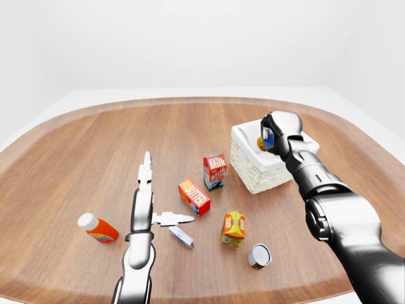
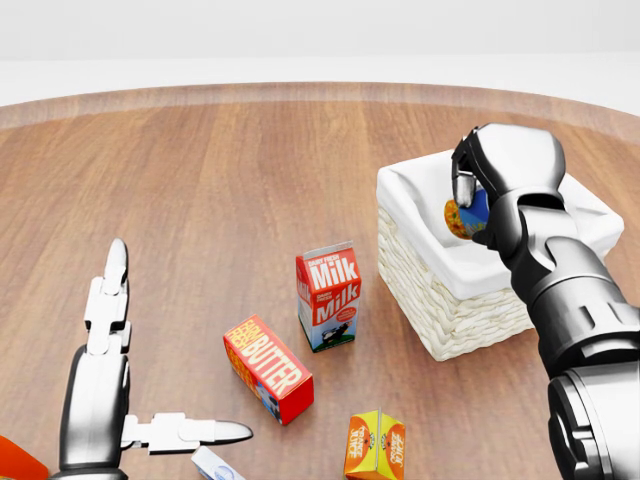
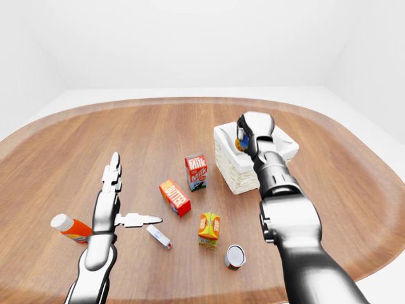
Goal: Pick up the alphabet soup and the tomato sauce, and put them in the basket.
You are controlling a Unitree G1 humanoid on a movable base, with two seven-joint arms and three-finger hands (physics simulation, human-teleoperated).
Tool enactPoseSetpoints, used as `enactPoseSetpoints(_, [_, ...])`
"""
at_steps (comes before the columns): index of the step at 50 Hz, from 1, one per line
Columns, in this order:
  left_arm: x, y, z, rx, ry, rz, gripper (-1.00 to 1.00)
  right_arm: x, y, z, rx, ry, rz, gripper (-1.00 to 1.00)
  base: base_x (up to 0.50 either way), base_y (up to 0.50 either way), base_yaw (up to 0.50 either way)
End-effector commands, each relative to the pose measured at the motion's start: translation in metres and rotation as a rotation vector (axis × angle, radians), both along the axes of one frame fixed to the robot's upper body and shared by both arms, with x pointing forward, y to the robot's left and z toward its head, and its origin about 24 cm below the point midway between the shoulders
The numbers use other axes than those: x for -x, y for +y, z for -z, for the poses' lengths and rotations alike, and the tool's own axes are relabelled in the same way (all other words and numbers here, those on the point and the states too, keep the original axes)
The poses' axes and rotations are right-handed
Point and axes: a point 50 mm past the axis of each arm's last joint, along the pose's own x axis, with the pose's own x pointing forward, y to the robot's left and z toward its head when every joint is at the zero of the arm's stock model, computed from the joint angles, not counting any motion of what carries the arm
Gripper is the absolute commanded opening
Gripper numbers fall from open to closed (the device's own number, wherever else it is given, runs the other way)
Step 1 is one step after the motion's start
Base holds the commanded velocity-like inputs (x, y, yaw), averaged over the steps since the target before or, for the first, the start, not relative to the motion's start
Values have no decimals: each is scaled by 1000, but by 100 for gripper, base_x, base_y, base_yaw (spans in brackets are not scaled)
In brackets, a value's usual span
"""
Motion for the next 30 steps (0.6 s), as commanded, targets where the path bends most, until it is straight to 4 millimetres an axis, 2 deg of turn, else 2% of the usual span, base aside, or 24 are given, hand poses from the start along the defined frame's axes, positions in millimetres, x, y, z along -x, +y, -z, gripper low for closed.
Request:
enactPoseSetpoints(1, [1,1,0,12,1,-5,100,2,-3,6,-12,6,16,-100,0,0,0])
enactPoseSetpoints(21, [1,1,-1,12,-2,-3,100,2,-4,8,-5,18,15,-97,0,0,0])
enactPoseSetpoints(23, [1,1,-1,13,-2,-3,100,2,-4,7,-6,19,15,-8,0,0,0])
enactPoseSetpoints(25, [1,1,-1,13,-2,-4,100,2,-4,8,-5,23,15,100,0,0,0])
enactPoseSetpoints(30, [1,1,-1,13,-2,-4,100,2,-3,6,-6,23,12,100,0,0,0])
